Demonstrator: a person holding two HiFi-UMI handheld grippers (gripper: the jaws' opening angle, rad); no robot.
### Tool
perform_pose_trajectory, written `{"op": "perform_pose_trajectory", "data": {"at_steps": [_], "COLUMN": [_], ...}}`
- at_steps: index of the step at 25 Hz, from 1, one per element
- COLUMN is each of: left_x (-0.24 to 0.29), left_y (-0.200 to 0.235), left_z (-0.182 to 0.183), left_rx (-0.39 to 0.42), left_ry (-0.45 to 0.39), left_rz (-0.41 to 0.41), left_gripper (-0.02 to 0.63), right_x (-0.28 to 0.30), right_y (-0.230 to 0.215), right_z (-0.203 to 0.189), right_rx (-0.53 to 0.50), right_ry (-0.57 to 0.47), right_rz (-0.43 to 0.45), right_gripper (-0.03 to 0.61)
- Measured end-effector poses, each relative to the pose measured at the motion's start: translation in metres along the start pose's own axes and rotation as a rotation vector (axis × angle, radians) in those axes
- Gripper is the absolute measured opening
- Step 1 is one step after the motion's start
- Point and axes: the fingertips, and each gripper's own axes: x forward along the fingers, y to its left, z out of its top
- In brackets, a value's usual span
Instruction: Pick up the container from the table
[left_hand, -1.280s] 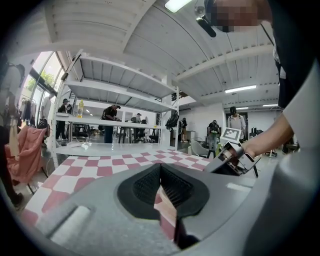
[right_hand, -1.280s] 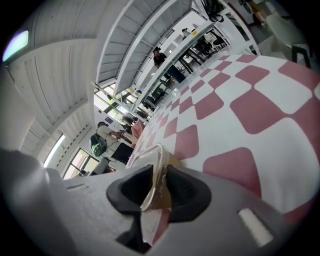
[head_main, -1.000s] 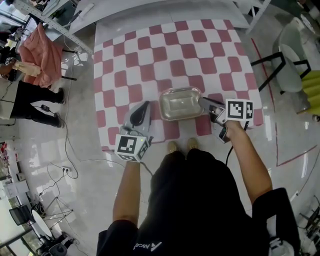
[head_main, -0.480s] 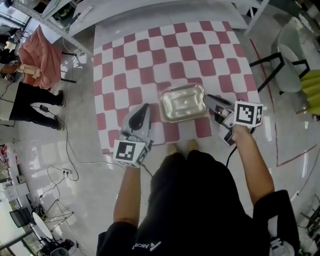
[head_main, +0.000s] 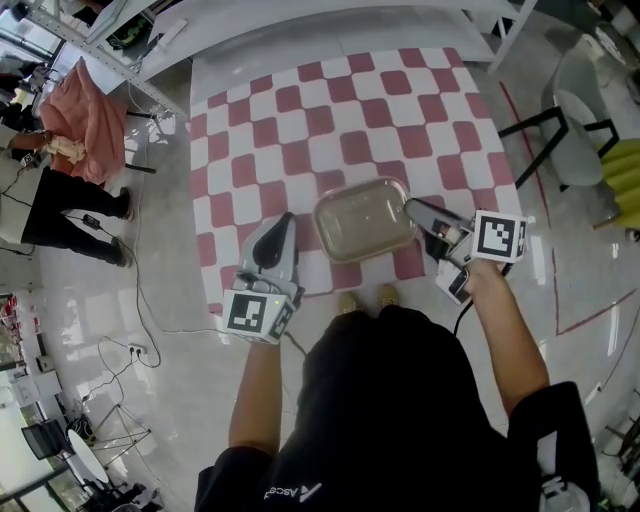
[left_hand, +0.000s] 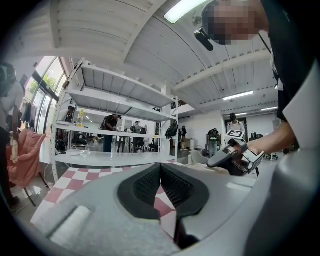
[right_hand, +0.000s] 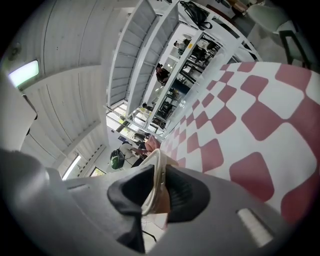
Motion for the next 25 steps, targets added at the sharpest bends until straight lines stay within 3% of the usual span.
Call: {"op": "perform_pose_trajectory", "data": {"at_steps": [19, 23, 25], "left_x": [0.009, 0.007, 0.007], "left_y": [0.0, 0.0, 0.0], "left_z": [-0.003, -0.005, -0.005], "left_rx": [0.0, -0.001, -0.002], "left_ry": [0.008, 0.012, 0.011], "left_rz": [-0.023, -0.021, -0.019], "left_gripper": [0.011, 0.011, 0.011], "right_x": [-0.019, -0.016, -0.017], "right_y": [-0.035, -0.029, -0.031], "right_z": [0.001, 0.003, 0.003], "right_rx": [0.064, 0.054, 0.06], "right_ry": [-0.058, -0.077, -0.082], "right_rz": [-0.18, -0.136, -0.156], "right_gripper": [0.054, 0.054, 0.054]}}
